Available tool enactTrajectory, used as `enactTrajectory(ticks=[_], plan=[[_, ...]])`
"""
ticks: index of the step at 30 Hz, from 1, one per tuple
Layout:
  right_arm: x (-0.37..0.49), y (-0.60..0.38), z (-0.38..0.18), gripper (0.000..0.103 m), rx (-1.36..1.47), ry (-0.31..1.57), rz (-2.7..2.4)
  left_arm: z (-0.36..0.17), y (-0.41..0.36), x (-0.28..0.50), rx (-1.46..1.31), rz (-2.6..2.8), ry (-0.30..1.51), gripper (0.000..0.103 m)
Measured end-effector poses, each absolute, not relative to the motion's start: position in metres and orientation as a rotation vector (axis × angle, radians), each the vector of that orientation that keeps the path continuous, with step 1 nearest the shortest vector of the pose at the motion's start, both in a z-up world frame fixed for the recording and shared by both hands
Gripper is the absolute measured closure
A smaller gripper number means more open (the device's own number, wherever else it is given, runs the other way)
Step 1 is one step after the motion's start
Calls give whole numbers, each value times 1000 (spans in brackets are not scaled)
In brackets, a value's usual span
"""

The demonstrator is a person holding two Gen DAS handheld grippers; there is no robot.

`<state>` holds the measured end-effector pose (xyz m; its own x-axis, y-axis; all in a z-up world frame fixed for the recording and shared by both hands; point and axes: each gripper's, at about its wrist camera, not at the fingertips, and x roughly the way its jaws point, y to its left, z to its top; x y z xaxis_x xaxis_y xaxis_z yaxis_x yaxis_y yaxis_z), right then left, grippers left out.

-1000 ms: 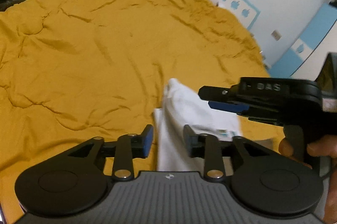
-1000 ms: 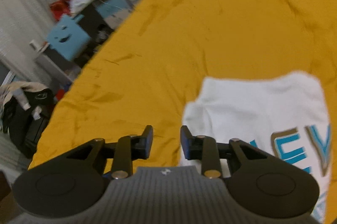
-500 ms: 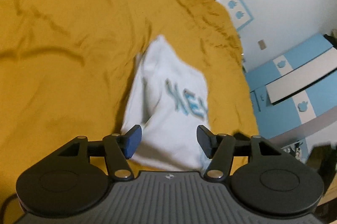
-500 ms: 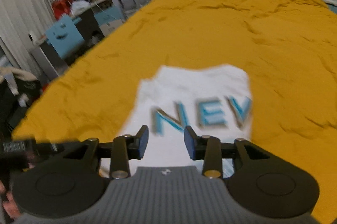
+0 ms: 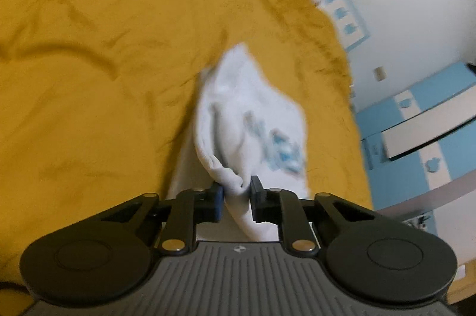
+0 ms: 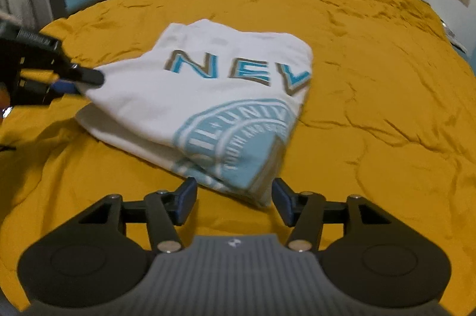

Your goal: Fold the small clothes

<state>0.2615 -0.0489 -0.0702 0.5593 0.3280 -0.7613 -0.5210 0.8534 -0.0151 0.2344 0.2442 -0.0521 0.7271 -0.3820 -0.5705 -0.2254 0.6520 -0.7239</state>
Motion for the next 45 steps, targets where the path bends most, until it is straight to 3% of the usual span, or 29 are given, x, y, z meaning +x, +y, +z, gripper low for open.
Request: enactTrajectory(ticks=[4, 9, 11, 13, 15, 19, 26, 34, 40, 45], plan=[[264, -18, -67, 35, -339, 758, 556, -23, 237, 241, -857, -130, 737, 89], [277, 2, -73, 39, -435, 714, 475, -11, 233, 245, -828, -124, 727, 89], [284, -10, -79, 58, -428, 743, 400, -15, 236, 244, -830, -119, 739, 89], [291, -36, -80, 70, -332, 789, 380, -23, 238, 242, -834, -105, 762, 90], [294, -60, -78, 92, -226, 822, 387, -31, 240, 239, -844, -101, 780, 90], [290, -83, -56, 103, -83, 801, 409, -29, 240, 234, -783, -89, 792, 90], [289, -87, -86, 103, -22, 912, 406, -72, 231, 230, -714, -23, 946, 90], [298, -89, -102, 103, 5, 968, 404, -76, 211, 222, -542, 22, 952, 87], [303, -94, -110, 103, 21, 982, 411, -87, 215, 213, -638, 56, 959, 84], [304, -98, -110, 103, 31, 992, 420, -90, 216, 202, -665, 91, 995, 91]])
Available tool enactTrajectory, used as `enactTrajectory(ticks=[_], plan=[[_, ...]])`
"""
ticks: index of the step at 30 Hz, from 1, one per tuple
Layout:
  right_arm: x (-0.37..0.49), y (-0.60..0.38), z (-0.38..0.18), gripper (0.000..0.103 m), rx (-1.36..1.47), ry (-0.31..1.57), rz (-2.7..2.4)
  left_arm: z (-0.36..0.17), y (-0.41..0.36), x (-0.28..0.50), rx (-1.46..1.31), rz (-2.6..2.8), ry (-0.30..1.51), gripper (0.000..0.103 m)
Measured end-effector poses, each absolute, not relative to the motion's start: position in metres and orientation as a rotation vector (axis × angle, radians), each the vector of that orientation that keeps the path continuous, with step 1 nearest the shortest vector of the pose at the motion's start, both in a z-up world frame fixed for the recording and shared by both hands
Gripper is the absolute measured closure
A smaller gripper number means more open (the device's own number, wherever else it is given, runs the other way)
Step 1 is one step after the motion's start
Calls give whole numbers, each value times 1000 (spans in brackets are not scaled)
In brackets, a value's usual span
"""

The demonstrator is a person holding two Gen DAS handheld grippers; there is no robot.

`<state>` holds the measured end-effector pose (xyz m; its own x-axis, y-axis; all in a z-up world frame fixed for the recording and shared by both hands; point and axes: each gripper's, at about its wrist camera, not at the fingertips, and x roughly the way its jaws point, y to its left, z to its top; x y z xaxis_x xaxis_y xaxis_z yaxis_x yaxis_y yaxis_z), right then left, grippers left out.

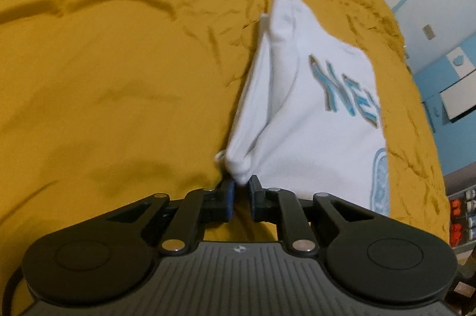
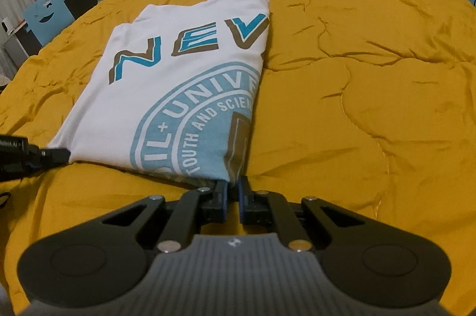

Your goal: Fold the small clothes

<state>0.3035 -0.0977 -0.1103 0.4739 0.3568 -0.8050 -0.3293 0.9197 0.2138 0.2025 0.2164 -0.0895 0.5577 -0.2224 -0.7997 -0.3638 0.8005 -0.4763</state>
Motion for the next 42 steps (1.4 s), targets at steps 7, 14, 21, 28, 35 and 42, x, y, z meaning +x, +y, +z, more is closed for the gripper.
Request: enactTrajectory(ticks=[7, 14, 21, 28, 35, 42], plan=[[299, -112, -100, 103, 70, 1039, 422, -70, 221, 195, -593, 100, 1031, 94], [298, -140, -76, 97, 141, 988, 412, -38, 228, 199, -553, 46, 909, 64], [324, -149, -68, 69, 229, 974, 423, -23, 238, 236, -554, -68, 784, 25], [365, -137, -75, 48, 303, 978, 407, -62, 255, 298, -641, -104, 844, 19], [410, -123, -98, 39, 413, 1027, 448, -104, 278, 339, -806, -138, 883, 19], [464, -122, -129, 39, 559, 1065, 447, -132, 291, 374, -898, -208, 865, 19]])
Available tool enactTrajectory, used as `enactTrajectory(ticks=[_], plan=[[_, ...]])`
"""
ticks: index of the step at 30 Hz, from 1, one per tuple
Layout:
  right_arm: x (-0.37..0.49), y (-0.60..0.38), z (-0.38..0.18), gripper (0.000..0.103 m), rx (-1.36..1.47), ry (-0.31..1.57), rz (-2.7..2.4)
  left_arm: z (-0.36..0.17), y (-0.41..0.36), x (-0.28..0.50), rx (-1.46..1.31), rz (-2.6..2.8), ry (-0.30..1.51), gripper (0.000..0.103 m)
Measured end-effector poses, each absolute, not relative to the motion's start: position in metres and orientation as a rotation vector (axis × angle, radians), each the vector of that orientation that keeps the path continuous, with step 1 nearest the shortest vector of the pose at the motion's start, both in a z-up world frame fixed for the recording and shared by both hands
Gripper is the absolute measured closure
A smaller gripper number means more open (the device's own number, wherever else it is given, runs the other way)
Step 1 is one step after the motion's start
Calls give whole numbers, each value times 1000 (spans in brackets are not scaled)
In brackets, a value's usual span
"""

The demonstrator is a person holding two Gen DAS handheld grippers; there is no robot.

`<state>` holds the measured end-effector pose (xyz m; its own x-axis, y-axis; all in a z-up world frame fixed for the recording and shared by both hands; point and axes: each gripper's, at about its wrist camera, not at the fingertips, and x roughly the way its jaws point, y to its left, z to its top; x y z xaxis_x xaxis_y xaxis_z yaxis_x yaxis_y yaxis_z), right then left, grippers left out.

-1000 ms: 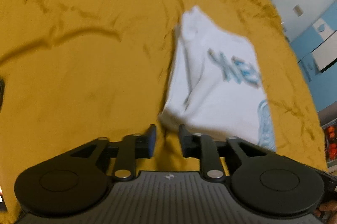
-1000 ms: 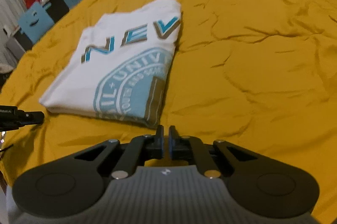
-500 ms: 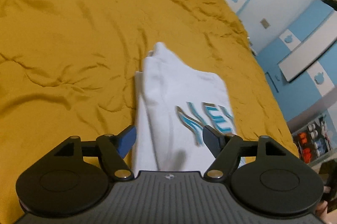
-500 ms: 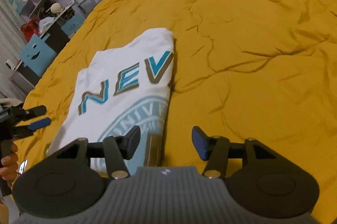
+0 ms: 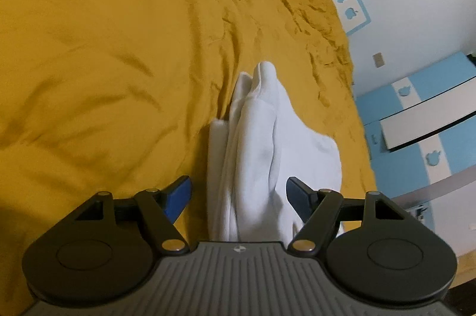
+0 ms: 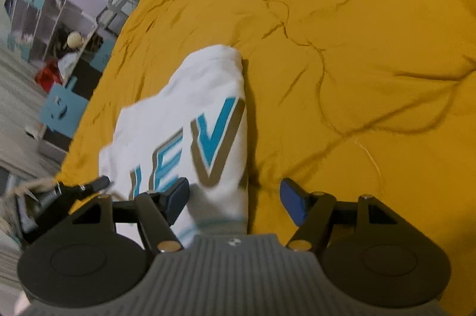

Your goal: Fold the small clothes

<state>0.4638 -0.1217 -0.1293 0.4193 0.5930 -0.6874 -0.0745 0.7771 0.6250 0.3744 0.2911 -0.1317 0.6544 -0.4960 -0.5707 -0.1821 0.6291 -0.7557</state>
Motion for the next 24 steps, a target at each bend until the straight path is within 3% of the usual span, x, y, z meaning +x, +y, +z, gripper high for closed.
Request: enactTrajectory(ticks=[6, 9, 12, 14, 17, 24], plan=[[506, -111, -148, 39, 630, 1068, 474, -147, 295, 403, -944, -235, 868, 44], [524, -105, -157, 45, 670, 1074, 482, -152, 298, 412, -979, -236, 872, 54], [541, -102, -164, 58, 714, 1075, 480, -154, 299, 415, -987, -230, 880, 63], [548, -101, -166, 78, 742, 1074, 477, -150, 297, 412, -980, -221, 873, 70], [549, -97, -159, 92, 713, 1052, 493, -133, 288, 408, -929, -206, 840, 77], [529, -86, -103, 97, 612, 914, 538, -79, 270, 380, -804, -205, 720, 81]])
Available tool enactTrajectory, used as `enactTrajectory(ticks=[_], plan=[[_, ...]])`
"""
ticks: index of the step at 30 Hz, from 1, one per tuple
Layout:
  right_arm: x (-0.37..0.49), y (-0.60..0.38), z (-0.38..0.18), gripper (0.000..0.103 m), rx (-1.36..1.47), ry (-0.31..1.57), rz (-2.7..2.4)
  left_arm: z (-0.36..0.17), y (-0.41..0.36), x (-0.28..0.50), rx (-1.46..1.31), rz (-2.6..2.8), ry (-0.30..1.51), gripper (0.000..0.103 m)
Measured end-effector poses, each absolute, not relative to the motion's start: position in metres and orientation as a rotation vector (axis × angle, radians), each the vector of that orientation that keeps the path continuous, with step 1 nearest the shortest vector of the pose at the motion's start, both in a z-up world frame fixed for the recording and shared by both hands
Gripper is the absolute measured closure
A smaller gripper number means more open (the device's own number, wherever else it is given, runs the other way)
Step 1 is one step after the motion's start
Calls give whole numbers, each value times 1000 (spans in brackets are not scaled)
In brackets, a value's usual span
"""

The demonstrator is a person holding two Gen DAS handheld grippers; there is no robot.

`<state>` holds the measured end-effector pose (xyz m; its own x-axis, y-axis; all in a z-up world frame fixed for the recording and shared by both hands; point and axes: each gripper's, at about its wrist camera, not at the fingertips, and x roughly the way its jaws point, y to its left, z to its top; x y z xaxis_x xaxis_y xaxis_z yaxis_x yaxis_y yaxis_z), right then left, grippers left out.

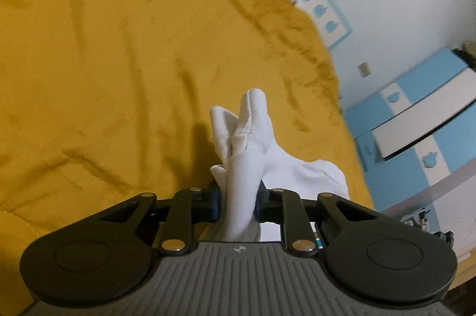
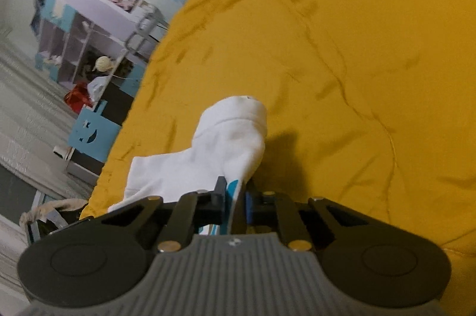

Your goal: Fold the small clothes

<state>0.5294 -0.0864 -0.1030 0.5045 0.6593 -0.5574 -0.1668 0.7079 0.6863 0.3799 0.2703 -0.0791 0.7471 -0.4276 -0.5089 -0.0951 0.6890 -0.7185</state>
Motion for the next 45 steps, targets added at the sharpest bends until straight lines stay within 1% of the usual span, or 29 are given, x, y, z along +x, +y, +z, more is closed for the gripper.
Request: enactTrajectory(ticks=[6, 11, 14, 19, 25, 30, 34, 40, 45], plan=[[490, -86, -38, 98, 538, 777, 588, -24, 255, 334, -740, -186, 580, 82], [444, -94, 14, 98, 516, 674, 635, 25, 232, 280, -640, -165, 457, 82], [413, -104, 40, 98, 501, 619, 648, 50, 219, 246, -632, -185, 397, 82], [361, -135, 75, 98, 510, 540, 675, 86, 192, 206, -607, -214, 337, 82], [301, -170, 111, 98, 481, 486, 679, 114, 163, 174, -581, -259, 317, 82], [260, -207, 123, 98, 511, 511, 691, 110, 151, 153, -615, -289, 356, 82], [245, -222, 113, 98, 506, 567, 652, 85, 148, 163, -624, -281, 450, 82], [275, -210, 58, 98, 482, 720, 567, 34, 156, 209, -663, -227, 610, 82], [308, -197, 29, 98, 458, 775, 533, 7, 168, 247, -691, -211, 687, 82]])
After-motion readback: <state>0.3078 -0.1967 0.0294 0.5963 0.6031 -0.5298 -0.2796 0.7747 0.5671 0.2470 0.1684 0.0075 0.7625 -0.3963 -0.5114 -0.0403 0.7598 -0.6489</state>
